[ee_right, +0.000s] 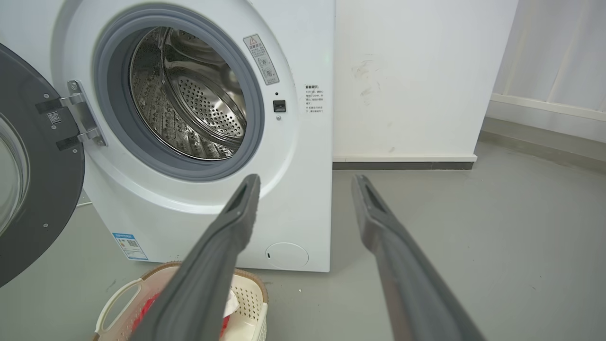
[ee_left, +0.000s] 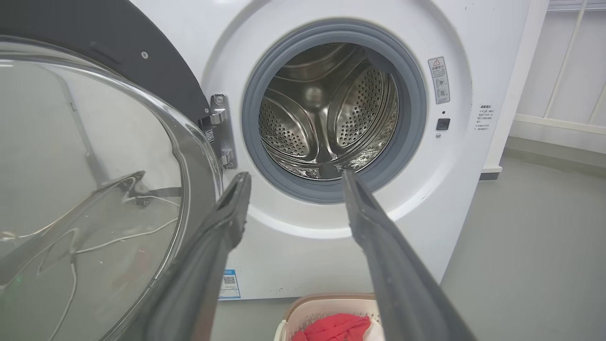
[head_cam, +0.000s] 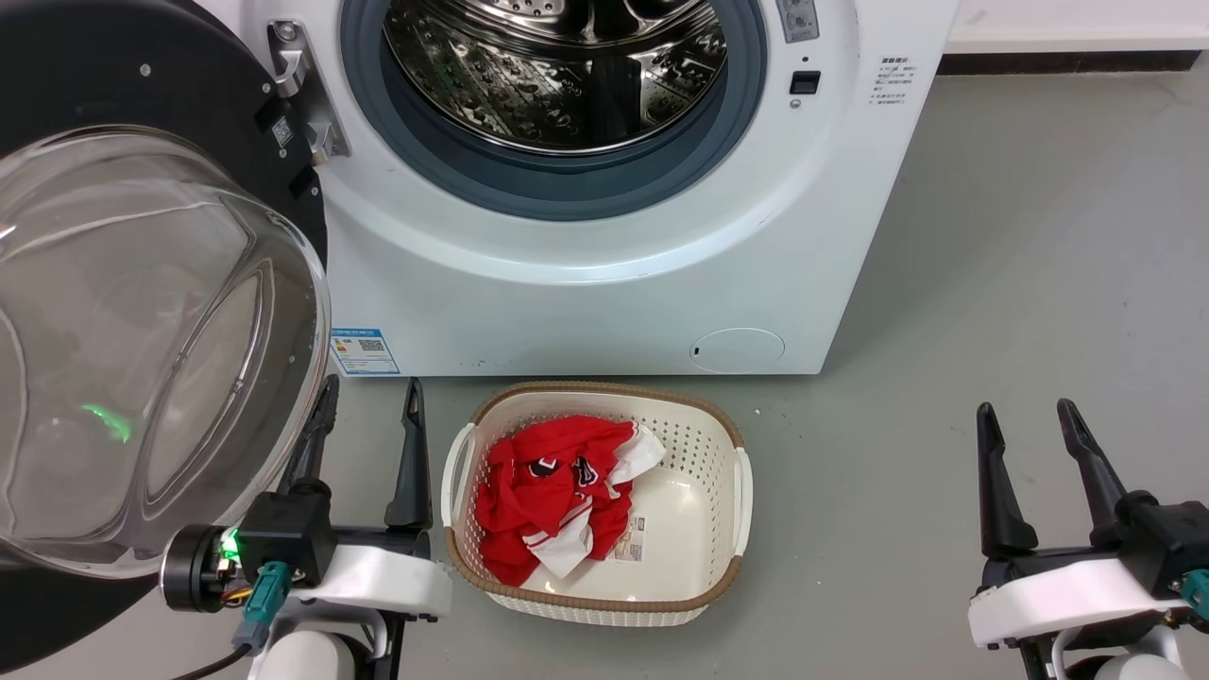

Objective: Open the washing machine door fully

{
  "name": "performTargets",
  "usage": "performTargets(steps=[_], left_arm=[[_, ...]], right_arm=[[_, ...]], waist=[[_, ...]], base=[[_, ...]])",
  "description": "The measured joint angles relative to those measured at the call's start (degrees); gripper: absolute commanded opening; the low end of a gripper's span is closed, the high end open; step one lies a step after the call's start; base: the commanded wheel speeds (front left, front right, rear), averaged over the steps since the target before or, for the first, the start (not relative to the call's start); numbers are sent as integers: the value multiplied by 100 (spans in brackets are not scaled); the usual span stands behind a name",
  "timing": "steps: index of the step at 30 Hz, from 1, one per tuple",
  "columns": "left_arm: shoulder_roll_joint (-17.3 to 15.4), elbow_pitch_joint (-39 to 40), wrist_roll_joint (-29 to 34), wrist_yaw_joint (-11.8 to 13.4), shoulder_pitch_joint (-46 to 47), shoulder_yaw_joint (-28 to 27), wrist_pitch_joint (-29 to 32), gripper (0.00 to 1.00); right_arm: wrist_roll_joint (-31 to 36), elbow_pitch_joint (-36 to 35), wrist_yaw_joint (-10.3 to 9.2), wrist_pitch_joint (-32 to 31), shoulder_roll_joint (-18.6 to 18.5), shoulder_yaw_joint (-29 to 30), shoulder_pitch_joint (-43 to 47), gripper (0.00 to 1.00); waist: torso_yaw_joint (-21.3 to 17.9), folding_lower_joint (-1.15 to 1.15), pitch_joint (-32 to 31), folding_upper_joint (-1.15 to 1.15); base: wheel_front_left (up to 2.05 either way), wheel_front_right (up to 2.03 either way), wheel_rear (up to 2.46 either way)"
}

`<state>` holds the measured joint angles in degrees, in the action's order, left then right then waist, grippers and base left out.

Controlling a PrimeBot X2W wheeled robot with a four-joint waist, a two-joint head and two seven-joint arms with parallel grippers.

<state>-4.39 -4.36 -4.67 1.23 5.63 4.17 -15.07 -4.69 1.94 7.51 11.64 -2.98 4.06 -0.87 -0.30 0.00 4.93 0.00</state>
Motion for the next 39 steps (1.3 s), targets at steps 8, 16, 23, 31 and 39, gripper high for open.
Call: performTargets(steps=[8,16,23,31,39], left_arm=[[-16,59,23,11,9,-63,0,100],[-20,51,25,-4,9,-64,0,100],[-15,42,23,-22,9,-64,0,100],[-4,-174,-86,-68,-115,-74,47,0],[5,-285,-1138,-158,-114,-197,314,0]], right_arm=[[-33,30,0,19,0,-42,-1,100],[-41,58,0,44,0,-47,-5,100],[-41,79,0,51,0,-14,-9,100],[-105,268,1,34,3,-5,91,0],[-1192,388,1,-170,2,-8,85,0]], waist=[[16,0,8,0],[31,0,26,0],[55,0,24,0],[77,0,24,0],[74,0,-13,0]], base=[[0,0,0],[0,0,0],[0,0,0],[0,0,0],[0,0,0]])
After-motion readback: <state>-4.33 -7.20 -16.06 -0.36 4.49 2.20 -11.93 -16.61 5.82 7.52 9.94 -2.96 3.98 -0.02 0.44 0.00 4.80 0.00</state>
